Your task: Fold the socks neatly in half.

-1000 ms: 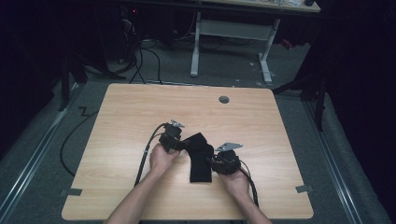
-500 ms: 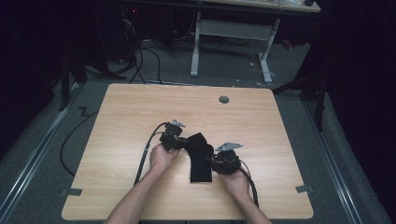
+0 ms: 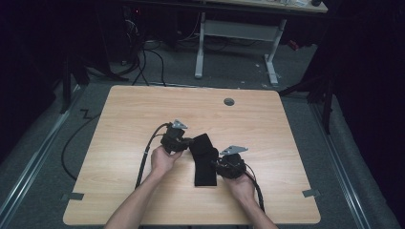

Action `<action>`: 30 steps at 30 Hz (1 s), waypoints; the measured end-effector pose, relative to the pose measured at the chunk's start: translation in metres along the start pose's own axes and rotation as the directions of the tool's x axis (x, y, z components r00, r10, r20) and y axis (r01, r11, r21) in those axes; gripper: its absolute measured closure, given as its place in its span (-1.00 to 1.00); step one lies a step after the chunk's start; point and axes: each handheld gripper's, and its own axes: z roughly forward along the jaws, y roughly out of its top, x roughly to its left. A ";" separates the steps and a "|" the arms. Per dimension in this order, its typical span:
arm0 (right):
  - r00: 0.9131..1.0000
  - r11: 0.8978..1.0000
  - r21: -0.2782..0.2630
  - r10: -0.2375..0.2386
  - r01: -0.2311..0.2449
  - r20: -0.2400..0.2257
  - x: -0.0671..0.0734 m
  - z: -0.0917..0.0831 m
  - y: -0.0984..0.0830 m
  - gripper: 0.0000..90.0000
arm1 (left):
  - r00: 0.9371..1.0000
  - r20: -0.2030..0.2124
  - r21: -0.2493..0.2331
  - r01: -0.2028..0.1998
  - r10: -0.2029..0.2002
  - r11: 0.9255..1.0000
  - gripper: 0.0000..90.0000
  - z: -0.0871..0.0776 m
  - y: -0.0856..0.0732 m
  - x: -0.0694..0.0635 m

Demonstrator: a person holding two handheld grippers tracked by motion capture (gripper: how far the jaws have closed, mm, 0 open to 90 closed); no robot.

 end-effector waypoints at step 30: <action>0.998 0.998 -0.056 0.006 -0.010 -0.063 0.012 0.002 0.044 0.82 | 0.991 0.072 -0.091 -0.105 0.111 0.990 0.82 -0.021 0.001 -0.016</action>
